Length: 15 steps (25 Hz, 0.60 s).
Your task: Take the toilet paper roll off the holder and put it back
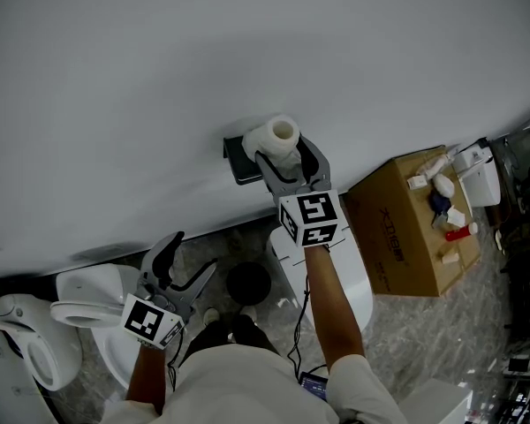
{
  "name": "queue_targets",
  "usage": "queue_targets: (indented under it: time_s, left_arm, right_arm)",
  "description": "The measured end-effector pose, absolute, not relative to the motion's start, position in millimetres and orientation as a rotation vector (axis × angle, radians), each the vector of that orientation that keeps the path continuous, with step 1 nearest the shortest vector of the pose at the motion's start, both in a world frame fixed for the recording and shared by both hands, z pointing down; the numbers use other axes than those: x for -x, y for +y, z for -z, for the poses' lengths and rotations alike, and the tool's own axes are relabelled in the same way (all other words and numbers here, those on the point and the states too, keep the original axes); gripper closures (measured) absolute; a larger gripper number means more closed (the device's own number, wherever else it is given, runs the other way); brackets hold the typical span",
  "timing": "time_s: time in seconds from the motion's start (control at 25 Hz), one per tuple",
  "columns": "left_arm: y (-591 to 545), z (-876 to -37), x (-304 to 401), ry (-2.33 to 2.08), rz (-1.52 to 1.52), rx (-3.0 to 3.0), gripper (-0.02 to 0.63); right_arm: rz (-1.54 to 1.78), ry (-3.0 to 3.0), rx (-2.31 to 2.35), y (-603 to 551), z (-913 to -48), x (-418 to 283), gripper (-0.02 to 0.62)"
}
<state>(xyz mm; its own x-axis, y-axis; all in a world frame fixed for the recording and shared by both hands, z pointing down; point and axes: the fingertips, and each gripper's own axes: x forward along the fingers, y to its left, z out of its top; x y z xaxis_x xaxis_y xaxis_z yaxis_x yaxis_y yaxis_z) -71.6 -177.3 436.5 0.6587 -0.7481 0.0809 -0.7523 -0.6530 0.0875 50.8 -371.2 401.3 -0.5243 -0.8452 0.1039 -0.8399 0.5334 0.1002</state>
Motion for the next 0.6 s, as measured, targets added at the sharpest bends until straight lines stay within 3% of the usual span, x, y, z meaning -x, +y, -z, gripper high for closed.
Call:
queue_targets:
  time_s: [0.16, 0.24, 0.6]
  left_arm:
    - [-174.9, -433.1, 73.1, -1.256, -0.045, -2.760, 0.302]
    - [-173.3, -433.3, 77.5, -1.260, -0.056, -2.763, 0.302]
    - [-164.2, -426.6, 75.1, -1.250, -0.030, -2.783, 0.305]
  right_arm:
    - [0.056, -2.677, -1.486, -344.3, -387.3, -60.3, 0.264]
    - [0.061, -2.712, -1.477, -321.8, -380.3, -64.5, 0.319]
    - [0.066, -2.760, -1.413, -218.0, -372.6, -85.5, 0.451]
